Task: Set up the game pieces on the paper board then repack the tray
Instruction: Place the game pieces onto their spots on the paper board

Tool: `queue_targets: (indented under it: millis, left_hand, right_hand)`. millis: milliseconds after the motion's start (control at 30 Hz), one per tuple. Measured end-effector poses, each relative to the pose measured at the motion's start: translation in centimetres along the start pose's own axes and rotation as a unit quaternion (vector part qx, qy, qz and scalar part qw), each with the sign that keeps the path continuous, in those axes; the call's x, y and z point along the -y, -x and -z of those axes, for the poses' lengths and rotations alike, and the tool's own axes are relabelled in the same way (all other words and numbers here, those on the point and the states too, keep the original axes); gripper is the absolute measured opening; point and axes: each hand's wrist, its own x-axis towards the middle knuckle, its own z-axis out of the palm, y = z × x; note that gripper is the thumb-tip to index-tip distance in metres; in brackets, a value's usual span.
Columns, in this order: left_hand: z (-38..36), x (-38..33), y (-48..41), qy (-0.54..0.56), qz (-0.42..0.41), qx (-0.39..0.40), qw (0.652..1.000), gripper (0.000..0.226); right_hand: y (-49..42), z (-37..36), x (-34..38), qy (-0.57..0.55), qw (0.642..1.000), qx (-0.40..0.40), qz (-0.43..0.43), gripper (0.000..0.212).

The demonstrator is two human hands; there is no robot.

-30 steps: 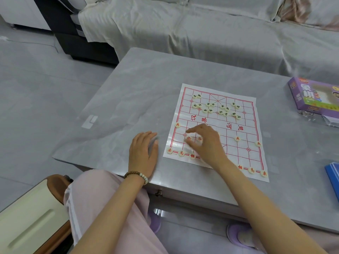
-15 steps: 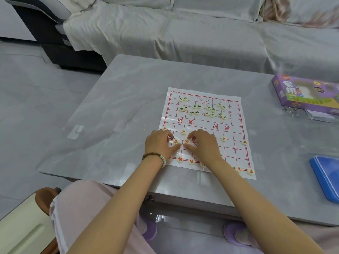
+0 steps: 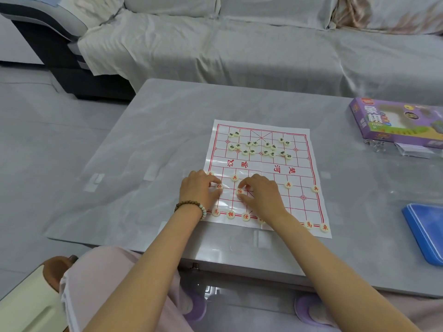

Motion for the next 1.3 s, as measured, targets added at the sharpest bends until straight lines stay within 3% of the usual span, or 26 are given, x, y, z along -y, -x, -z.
queue_targets:
  millis: [233,533,633,733,933,1033,1300]
  left_hand:
    - [0.0,-0.1,0.2,0.006,0.009,-0.009,1.0,0.032]
    - [-0.1,-0.2,0.4,0.018,0.005,-0.005,1.0,0.034]
    - [0.1,-0.3,0.5,0.032,0.006,-0.005,0.999,0.037]
    - [0.5,-0.5,0.9,0.049,0.001,-0.025,0.998,0.042]
    - [0.2,-1.0,1.5,-0.004,-0.013,-0.055,0.998,0.04]
    - [0.2,-0.5,1.3,-0.048,0.014,-0.035,0.998,0.036]
    - [-0.2,-1.3,0.8,-0.031,0.03,-0.018,0.999,0.031]
  right_hand:
    - [0.1,0.6,0.1,-0.01,0.999,0.03,0.016,0.025]
    - [0.2,0.2,0.5,-0.01,1.0,-0.002,-0.002,0.024]
    - [0.8,1.5,0.1,-0.063,0.998,-0.02,0.002,0.023]
    - [1.7,3.5,-1.6,-0.124,0.99,-0.067,-0.015,0.022]
    - [4.1,7.4,-7.1,-0.12,0.986,-0.092,-0.065,0.023]
    - [4.8,7.4,-8.6,-0.106,0.988,-0.07,-0.083,0.022]
    - [4.8,5.8,-8.7,-0.118,0.989,-0.029,-0.089,0.022]
